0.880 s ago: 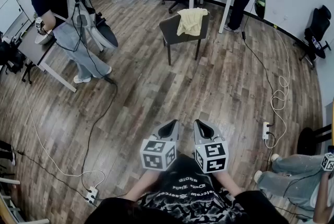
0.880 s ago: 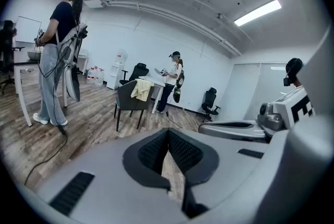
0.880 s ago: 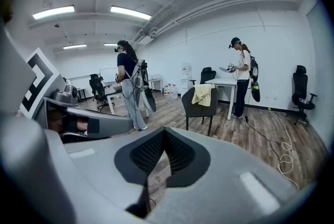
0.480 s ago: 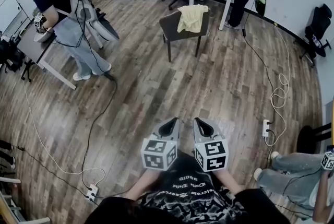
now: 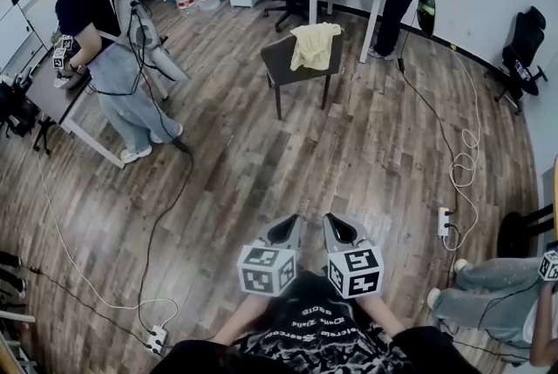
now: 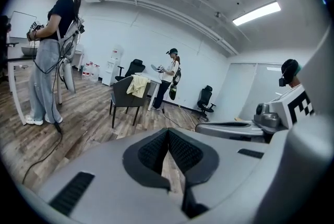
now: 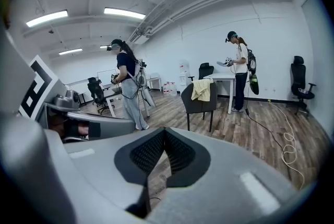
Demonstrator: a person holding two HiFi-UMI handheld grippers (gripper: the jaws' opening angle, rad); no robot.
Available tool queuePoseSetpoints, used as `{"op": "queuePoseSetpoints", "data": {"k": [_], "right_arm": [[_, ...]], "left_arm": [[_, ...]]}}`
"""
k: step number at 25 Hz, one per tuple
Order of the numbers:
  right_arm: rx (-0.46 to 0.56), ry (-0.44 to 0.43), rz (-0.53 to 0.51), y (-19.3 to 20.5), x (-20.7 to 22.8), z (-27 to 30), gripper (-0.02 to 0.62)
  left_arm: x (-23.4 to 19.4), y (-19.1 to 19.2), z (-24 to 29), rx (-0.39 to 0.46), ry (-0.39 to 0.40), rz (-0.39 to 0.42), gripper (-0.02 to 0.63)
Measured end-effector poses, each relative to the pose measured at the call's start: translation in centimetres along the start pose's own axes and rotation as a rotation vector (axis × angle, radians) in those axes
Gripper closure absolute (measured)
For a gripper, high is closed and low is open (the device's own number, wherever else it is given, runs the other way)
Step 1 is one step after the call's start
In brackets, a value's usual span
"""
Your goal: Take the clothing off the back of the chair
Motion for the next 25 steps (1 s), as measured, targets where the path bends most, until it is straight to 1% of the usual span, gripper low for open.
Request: {"op": "queuePoseSetpoints", "data": {"k": [3, 6, 8, 12, 15, 18, 21, 25], "right_arm": [[0.015, -0.039, 0.004, -0.1, 0.8, -0.1, 0.594], [0.012, -0.078, -0.028, -0.2, 1.3, 0.6, 0.594], [0.016, -0.08, -0.03, -0.4, 1.9, 1.5, 0.594], [0.025, -0.068, 0.011, -1.2, 3.8, 3.7, 0.594], [0.01, -0.067, 0.023, -1.7, 5.3, 5.5, 0.594], [-0.008, -0.084, 0.022, -2.2, 6.3, 7.3, 0.594], [-0.005, -0.081, 0.029, -3.3, 8.2, 8.9, 0.594], [-0.005, -0.076, 0.043, -4.4, 10.6, 10.9, 0.594]], "left_arm": [[0.4, 0.0, 0.7, -0.002, -0.003, -0.001, 0.597], [0.4, -0.1, 1.5, 0.001, -0.015, -0.007, 0.597], [0.1, -0.3, 2.3, 0.003, -0.026, -0.01, 0.597], [-0.9, -1.1, 4.2, -0.005, -0.048, -0.006, 0.597], [-1.6, -1.8, 5.9, -0.02, -0.061, -0.008, 0.597], [-2.6, -2.6, 7.9, -0.041, -0.073, -0.006, 0.597], [-2.7, -3.8, 10.2, -0.043, -0.064, -0.001, 0.597], [-2.4, -4.7, 13.1, -0.066, -0.044, 0.0, 0.597]]}}
Point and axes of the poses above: the fingertips, and each gripper's own axes: z forward along the fingers, x to its right, y out of its underside, the point moved 9 cm from there along -z, backward along the fingers, and after that the axes turned 7 degrees about x, right-handed, at the moved point
